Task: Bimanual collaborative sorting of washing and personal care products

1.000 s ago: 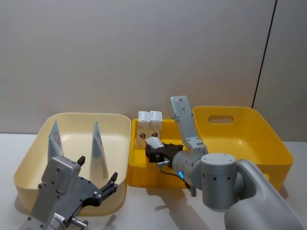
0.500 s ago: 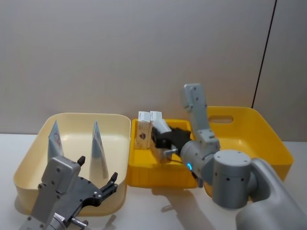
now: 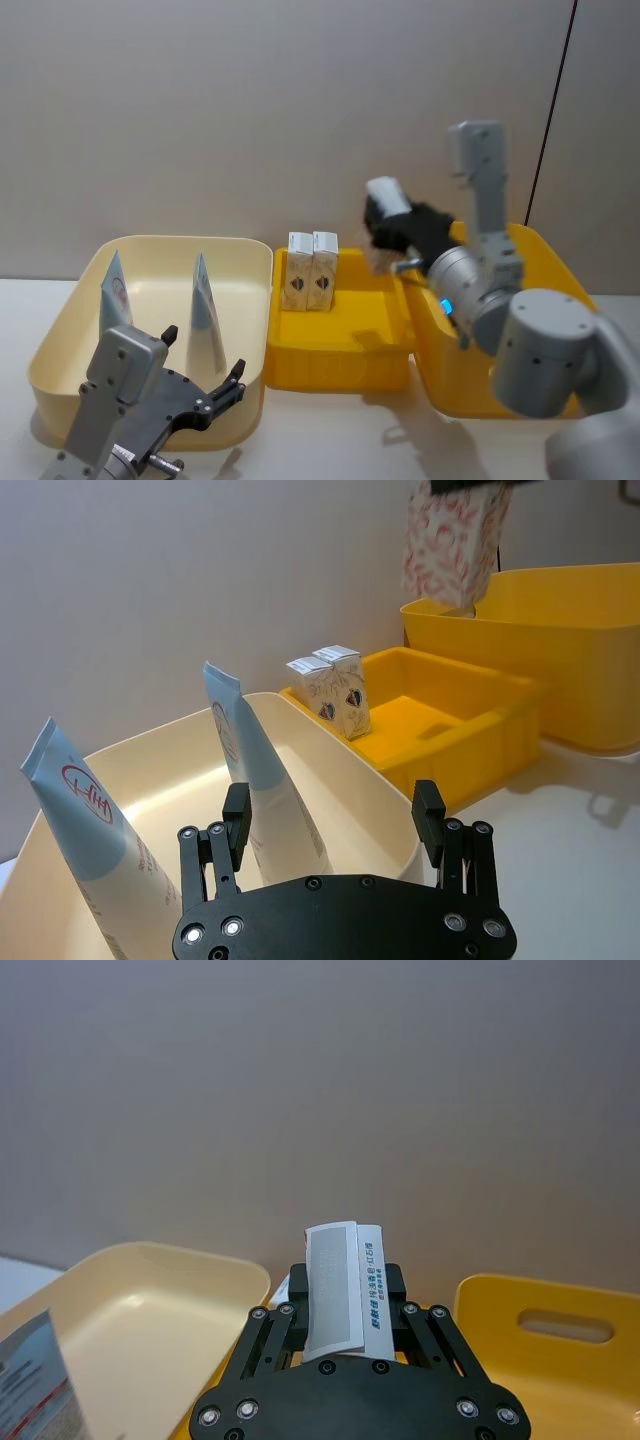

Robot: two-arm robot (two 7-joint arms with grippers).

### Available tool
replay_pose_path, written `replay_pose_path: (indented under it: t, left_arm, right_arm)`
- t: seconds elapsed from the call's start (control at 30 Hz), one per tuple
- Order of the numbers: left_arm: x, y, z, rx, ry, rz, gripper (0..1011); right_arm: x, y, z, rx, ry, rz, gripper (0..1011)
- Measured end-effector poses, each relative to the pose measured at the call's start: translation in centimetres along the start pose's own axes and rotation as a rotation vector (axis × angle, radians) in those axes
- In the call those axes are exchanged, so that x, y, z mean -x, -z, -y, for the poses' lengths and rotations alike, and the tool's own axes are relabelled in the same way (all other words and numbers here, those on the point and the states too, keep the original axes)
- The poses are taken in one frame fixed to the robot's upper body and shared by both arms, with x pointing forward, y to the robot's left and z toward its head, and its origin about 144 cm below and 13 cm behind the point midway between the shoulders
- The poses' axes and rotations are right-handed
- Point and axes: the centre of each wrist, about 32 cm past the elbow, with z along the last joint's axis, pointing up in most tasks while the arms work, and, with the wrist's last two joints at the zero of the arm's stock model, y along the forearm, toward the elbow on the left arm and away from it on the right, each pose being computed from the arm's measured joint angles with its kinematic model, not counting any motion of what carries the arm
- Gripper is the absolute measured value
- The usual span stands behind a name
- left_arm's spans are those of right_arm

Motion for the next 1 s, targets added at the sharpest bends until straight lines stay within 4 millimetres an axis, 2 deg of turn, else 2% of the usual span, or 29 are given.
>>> replay_pose_path:
  t: [0.37, 0.43, 1.0]
  left_arm:
    - [0.0, 0.0, 0.0, 0.000, 0.000, 0.000, 1003]
    - [0.0, 0.0, 0.0, 0.000, 0.000, 0.000, 1003]
    - [0.0, 0.0, 0.0, 0.000, 0.000, 0.000, 1003]
  right_arm:
    - [-2.9, -2.0, 2.0, -0.119, 0.122, 0.024, 404]
    - [-4.0, -2.2, 2.5, -0.128, 0.161, 0.032, 404]
    - [-7.5, -1.8, 3.6, 0.000, 0.257, 0.037, 404]
